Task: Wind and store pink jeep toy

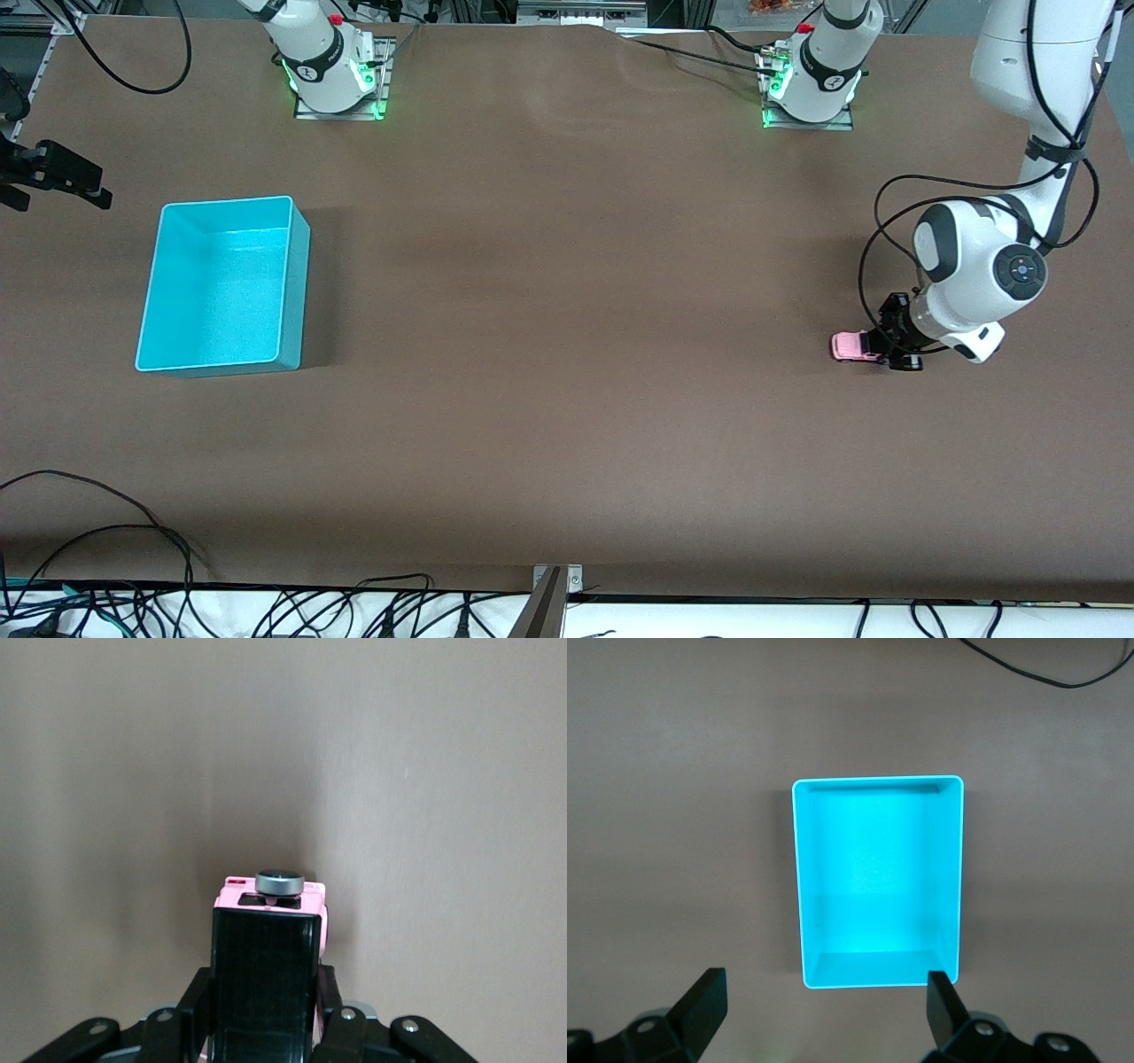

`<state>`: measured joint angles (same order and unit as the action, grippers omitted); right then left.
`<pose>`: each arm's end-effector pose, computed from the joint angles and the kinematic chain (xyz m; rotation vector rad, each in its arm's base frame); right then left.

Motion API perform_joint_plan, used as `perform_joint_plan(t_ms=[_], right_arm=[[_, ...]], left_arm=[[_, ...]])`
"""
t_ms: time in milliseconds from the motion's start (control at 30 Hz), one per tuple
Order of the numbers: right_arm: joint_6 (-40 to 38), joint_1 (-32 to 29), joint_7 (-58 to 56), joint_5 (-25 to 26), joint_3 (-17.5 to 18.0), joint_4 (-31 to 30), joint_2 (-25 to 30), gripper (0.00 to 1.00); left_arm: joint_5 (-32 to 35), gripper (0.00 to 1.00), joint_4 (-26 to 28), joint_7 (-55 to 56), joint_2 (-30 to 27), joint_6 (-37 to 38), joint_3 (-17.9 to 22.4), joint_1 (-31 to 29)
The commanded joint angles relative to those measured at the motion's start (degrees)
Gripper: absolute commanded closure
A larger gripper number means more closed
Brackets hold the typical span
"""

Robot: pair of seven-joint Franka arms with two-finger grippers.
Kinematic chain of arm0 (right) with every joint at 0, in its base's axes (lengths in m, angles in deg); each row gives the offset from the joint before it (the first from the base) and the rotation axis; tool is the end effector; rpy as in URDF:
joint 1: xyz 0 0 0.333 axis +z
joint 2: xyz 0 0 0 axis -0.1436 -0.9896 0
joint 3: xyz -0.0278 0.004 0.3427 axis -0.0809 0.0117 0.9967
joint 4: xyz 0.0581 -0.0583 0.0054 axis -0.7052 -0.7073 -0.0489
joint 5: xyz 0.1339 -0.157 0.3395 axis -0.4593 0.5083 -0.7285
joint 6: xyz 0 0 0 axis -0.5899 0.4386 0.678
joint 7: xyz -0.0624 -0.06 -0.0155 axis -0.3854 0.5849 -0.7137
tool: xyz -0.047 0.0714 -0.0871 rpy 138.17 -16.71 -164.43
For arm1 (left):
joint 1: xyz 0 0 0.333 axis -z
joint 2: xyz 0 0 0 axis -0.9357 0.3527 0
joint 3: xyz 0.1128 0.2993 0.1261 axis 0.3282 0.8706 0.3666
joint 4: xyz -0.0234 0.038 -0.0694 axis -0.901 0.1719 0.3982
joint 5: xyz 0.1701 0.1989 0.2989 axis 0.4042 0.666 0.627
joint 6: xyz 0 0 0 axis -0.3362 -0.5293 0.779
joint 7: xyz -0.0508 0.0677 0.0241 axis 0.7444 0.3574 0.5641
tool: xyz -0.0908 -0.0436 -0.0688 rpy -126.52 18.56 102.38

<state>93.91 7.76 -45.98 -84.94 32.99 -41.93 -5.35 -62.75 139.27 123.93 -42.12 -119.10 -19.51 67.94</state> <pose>0.5568 -0.0432 0.6370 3.1269 0.0796 -0.0505 0.5951 0.0752 0.2070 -2.1800 -2.2583 -0.0042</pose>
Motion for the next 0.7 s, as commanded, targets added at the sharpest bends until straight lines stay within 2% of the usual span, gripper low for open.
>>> perform_joint_plan(t_ms=[0,133,233,267,300,333,400,500,667], right_arm=[[-0.7,0.1,-0.9,-0.7,-0.2,1.1,-0.3,0.0],[-0.7,0.1,-0.9,-0.7,-0.2,1.1,-0.3,0.0],[-0.7,0.1,-0.9,-0.7,-0.2,1.1,-0.3,0.0],[-0.7,0.1,-0.9,-0.7,-0.2,1.1,-0.3,0.0],[-0.7,0.1,-0.9,-0.7,-0.2,1.1,-0.3,0.0],[-0.7,0.1,-0.9,-0.7,-0.2,1.1,-0.3,0.0],[-0.7,0.1,-0.9,-0.7,-0.2,1.1,-0.3,0.0],[-0.7,0.1,-0.9,-0.7,-0.2,1.1,-0.3,0.0],[-0.7,0.1,-0.9,-0.7,-0.2,1.1,-0.3,0.0]], left_arm=[[1.8,0.96,0.1,-5.0,3.4,-2.8,-0.3,-3.6],[1.8,0.92,0.0,-6.3,4.0,-3.6,-0.3,-4.8],[1.8,0.8,-0.1,-6.4,4.0,-3.6,-0.3,-5.0],[1.8,0.69,-0.2,-6.4,3.9,-3.6,-0.1,-5.0],[1.8,0.53,-0.3,-6.5,3.9,-3.6,-0.1,-5.0],[1.8,0.32,-0.5,-6.5,3.9,-3.5,-0.1,-5.1],[1.8,0.0,-0.8,-6.5,3.4,-3.5,0.0,-5.3],[1.8,0.0,-2.5,-6.0,2.5,-2.0,0.1,-5.3],[1.9,0.0,-3.4,-6.2,-1.6,5.2,0.7,-5.4]])
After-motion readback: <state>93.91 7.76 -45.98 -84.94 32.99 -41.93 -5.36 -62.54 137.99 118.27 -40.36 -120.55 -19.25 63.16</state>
